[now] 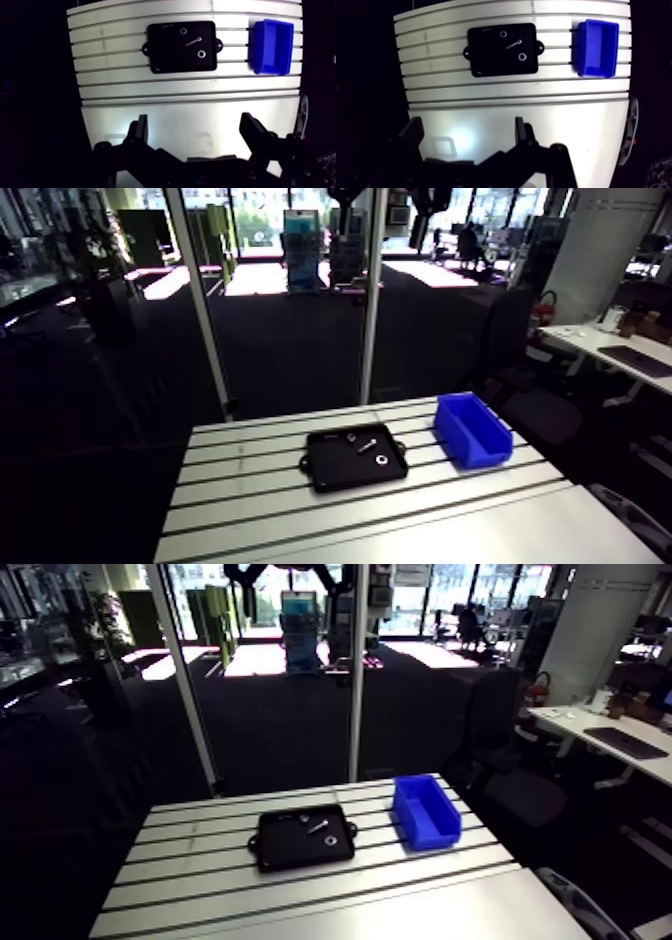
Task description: Pick up the M10 bolt from the tray and put it into the blue bin.
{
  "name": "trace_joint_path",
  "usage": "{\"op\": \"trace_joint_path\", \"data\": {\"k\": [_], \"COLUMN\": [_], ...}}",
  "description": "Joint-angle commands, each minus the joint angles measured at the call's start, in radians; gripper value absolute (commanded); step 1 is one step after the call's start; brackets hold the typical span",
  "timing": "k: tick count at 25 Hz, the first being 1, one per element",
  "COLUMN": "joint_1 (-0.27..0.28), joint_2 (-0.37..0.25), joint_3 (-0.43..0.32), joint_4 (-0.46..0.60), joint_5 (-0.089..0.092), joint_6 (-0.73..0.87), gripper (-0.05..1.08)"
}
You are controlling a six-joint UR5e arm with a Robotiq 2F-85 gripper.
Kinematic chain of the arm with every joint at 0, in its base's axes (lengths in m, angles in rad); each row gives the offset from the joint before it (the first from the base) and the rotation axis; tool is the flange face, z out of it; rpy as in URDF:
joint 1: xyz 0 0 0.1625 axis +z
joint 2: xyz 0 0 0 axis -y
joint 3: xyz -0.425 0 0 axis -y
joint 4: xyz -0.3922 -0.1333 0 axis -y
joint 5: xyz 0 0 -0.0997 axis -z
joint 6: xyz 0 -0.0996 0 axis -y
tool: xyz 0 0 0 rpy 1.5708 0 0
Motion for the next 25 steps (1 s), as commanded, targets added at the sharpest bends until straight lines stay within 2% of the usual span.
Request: {"op": "trace_joint_path", "data": {"k": [1, 18, 25], "joint_1": [0.037, 0.037, 0.037], "joint_2": [-0.063, -0.060, -0.035], "joint_3": [0.020, 0.031, 0.055], "joint_4": [-0.063, -0.064, -0.078], "joint_5": [0.009, 0.009, 0.005], "joint_6": [0.052, 0.054, 0.150], "gripper": [0.01, 0.01, 0.01]}}
